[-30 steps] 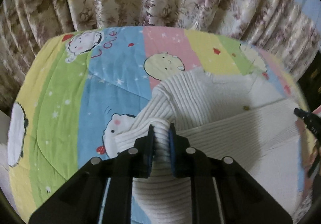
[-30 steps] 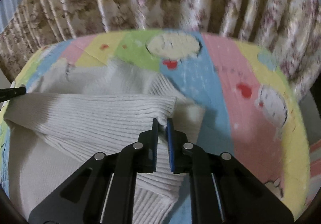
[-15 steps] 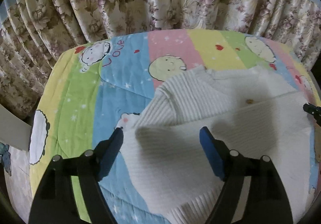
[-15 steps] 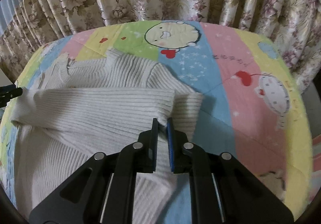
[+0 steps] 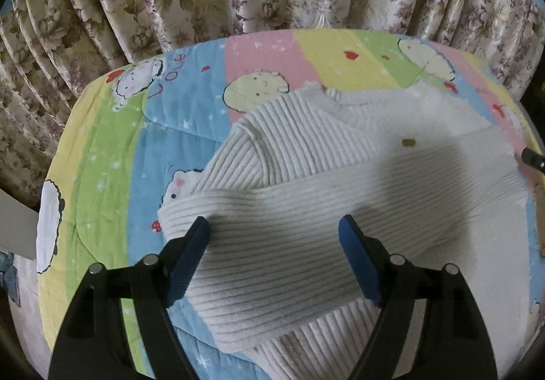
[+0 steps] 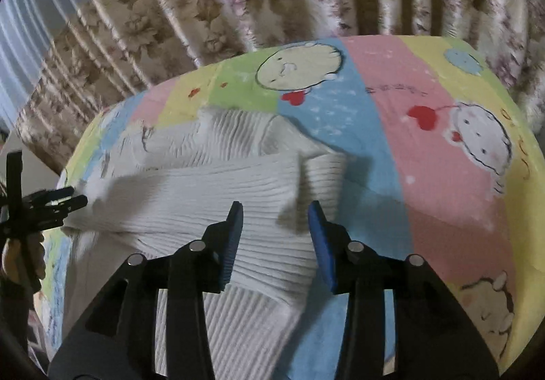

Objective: Fold small clothes
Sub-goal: 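Open the left tool and release the sleeve while the right tool grips the sweater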

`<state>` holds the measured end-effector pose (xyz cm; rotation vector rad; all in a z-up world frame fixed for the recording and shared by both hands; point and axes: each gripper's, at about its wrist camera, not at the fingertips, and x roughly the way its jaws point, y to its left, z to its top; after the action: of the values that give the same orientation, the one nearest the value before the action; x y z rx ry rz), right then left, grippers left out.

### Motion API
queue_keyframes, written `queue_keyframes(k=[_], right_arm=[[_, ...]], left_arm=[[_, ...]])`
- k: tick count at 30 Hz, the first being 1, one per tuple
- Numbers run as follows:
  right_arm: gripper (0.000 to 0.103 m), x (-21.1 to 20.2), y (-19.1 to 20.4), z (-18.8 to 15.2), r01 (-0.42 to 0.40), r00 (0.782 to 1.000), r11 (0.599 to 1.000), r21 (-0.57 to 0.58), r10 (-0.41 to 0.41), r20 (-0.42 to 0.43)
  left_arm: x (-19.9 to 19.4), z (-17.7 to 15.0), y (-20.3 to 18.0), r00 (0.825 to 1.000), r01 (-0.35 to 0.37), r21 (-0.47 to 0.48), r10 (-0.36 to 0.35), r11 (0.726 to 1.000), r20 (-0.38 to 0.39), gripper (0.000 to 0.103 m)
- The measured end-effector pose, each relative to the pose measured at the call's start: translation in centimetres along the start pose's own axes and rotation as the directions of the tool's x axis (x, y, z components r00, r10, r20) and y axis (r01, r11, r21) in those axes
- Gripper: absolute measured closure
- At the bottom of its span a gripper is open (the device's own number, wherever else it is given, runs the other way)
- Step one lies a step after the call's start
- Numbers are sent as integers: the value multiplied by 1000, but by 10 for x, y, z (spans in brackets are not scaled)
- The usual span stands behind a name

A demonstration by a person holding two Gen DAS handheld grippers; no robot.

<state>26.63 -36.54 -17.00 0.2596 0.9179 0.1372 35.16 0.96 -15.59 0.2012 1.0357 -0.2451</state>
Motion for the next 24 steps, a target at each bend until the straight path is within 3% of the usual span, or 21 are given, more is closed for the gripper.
queue_keyframes(k=[4,6,7,8,12,14,18,24], right_arm=[[63,27,8,7,32,999,999,-34,-34,-43],[73,36,10,6,72,995,996,-49,-75,-66],[88,35,11,7,84,994,995,-55,-88,-60],[93,30,15,8,103,994,992,-76,-106,-34],[95,-4,31,6,159,986,976,-151,-150,71],[95,-16,31,-2,228,972,959,-170,-215,92],[95,-2,13,-16,319,948,931,-180,-317,40],[91,12,3,-22,296,954,939,-176,-298,12]], left_arm=[[9,-4,-5,999,-30,22,31,999,-13,23],[11,-5,-5,999,-32,23,33,999,-10,23],[11,-5,-5,1000,-28,16,28,999,-10,23],[10,-5,-3,1000,-26,9,26,1000,-10,23],[-4,-2,-3,1000,-24,4,24,1000,19,23],[-11,-1,-8,999,-27,26,26,999,36,23],[-14,-1,-15,999,-27,51,25,998,42,23],[1,-3,-8,999,-37,26,36,999,18,23]])
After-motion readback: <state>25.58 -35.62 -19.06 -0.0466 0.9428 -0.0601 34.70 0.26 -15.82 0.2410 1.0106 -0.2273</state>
